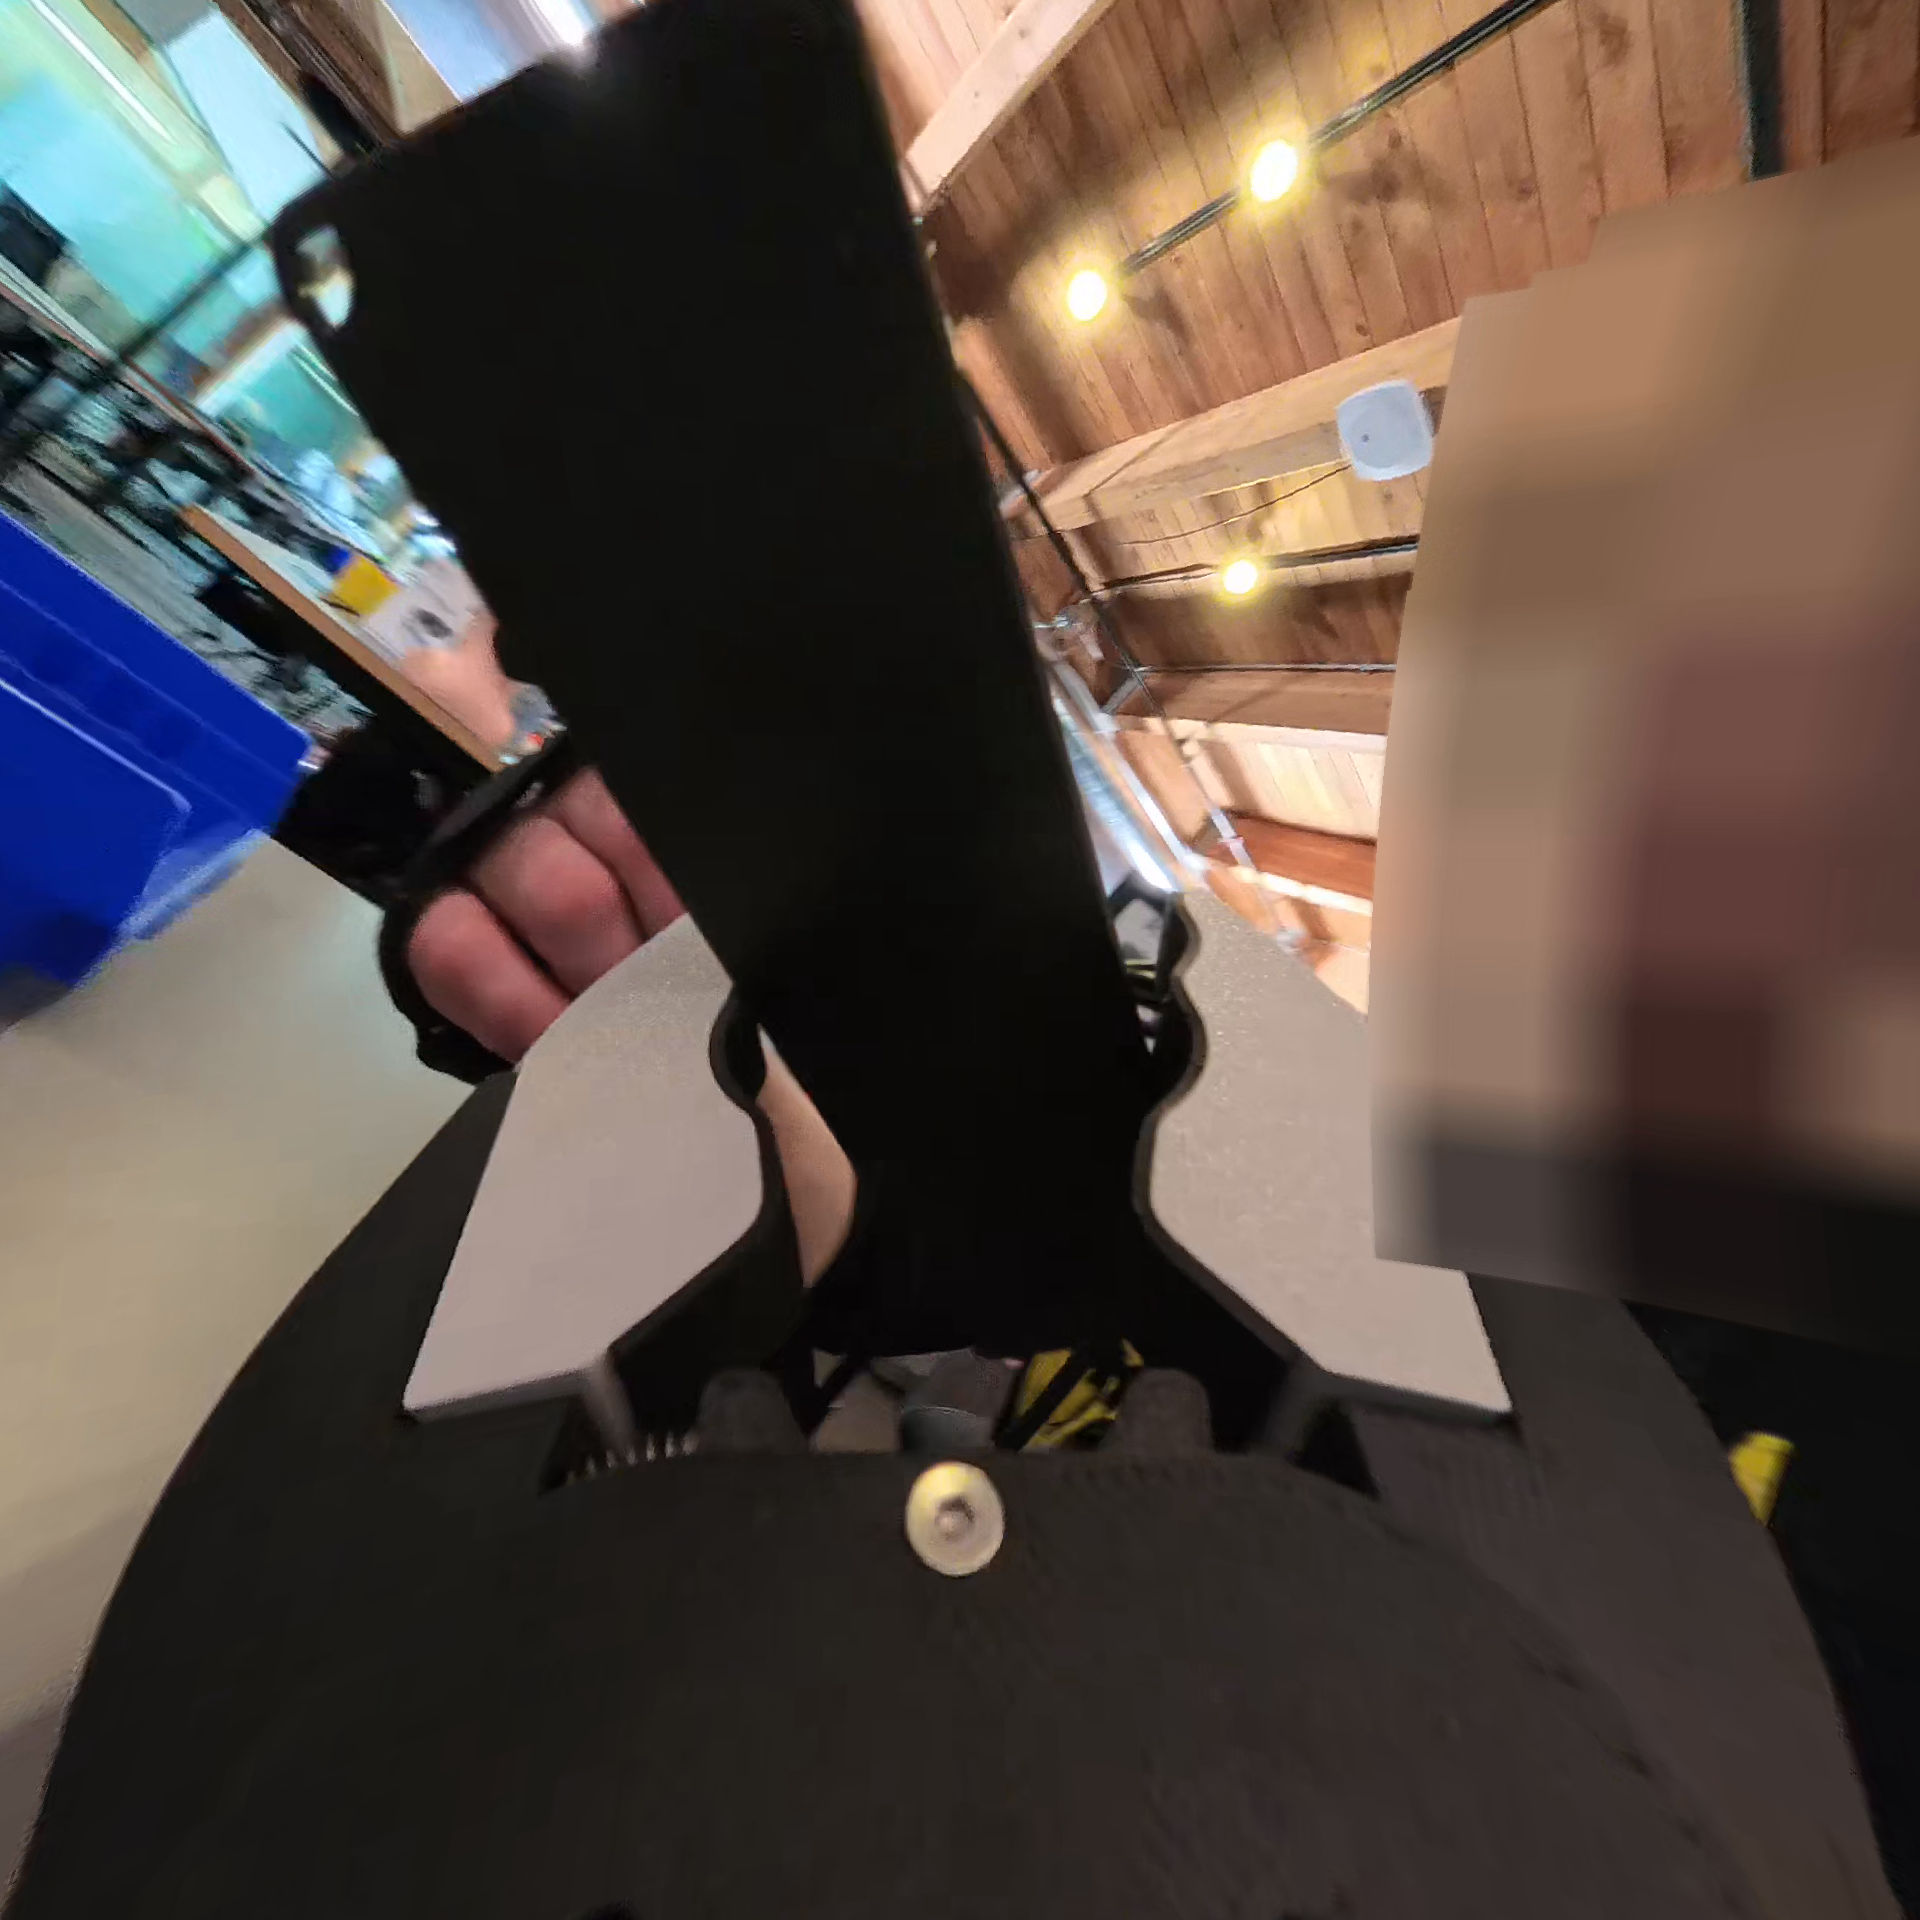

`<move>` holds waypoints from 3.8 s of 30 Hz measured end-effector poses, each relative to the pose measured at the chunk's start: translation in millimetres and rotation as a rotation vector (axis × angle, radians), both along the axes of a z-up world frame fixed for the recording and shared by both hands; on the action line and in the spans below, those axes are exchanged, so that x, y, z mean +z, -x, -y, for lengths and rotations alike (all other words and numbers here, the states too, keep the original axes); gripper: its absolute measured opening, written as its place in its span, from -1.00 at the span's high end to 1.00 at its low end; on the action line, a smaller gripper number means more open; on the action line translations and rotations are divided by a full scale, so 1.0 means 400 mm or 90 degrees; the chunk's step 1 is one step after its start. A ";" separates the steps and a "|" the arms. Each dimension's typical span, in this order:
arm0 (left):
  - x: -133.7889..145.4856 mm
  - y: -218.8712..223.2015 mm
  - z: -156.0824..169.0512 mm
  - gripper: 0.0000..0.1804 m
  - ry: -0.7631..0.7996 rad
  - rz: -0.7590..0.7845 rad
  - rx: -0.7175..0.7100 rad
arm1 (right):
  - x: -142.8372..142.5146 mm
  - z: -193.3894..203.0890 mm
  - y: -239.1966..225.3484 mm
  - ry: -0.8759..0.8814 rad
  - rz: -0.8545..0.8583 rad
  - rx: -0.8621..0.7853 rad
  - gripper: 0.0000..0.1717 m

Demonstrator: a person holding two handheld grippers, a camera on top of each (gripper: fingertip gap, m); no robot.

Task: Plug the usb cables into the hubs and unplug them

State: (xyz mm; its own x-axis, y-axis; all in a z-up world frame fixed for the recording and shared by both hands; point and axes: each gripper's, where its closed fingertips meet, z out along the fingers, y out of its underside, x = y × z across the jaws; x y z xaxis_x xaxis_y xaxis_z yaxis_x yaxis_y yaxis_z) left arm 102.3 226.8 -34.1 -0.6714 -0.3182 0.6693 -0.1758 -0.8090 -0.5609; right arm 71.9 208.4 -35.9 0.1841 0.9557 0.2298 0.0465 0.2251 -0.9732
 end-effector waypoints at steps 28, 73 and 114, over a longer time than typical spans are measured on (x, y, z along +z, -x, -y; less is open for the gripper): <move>0.035 -0.013 -0.033 0.27 -0.321 -0.120 0.249 | -0.014 -0.065 -0.049 -0.074 0.332 -0.393 0.79; 0.006 0.009 -0.030 0.31 -0.272 -0.099 0.244 | -0.087 -0.050 -0.043 -0.236 0.613 -0.423 0.85; -0.063 0.079 -0.024 0.31 -0.484 -0.204 0.205 | -0.017 -0.046 -0.609 0.048 0.581 -0.610 0.86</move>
